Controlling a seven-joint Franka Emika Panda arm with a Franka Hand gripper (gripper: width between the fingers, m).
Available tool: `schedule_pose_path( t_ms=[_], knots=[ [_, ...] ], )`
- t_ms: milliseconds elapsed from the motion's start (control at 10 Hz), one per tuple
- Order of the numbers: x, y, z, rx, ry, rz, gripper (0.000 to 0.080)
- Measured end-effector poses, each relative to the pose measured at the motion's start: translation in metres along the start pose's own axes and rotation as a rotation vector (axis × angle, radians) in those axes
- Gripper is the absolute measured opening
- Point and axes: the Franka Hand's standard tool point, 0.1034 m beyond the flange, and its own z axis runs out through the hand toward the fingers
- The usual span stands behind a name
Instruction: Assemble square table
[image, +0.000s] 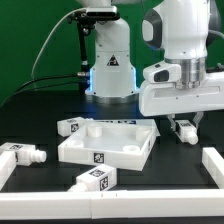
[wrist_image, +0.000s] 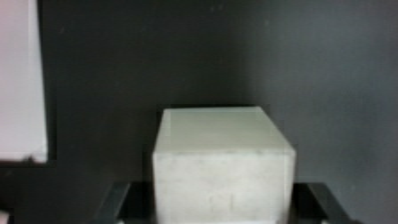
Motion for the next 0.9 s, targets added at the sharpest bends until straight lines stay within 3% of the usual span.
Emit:
schedule_pose_path(
  t_ms=[200, 400, 500, 600, 700, 800, 900],
  knots=[
    [-0.004, -0.012, 0.001, 0.004, 0.002, -0.010, 0.0284],
    [-0.004, -0.010, 0.001, 0.003, 0.002, -0.016, 0.0284],
    [-0.003, -0.009, 0.000, 0.002, -0.002, -0.024, 0.0391],
    [0.001, -0.003, -0.012, -0.003, -0.021, -0.034, 0.0530],
    [0.012, 0.005, -0.029, -0.005, -0.031, -0.032, 0.0612],
    [0.031, 0.017, -0.047, -0.005, -0.051, -0.059, 0.0612],
    [0.062, 0.033, -0.064, 0.004, -0.062, -0.070, 0.0643]
  ],
)
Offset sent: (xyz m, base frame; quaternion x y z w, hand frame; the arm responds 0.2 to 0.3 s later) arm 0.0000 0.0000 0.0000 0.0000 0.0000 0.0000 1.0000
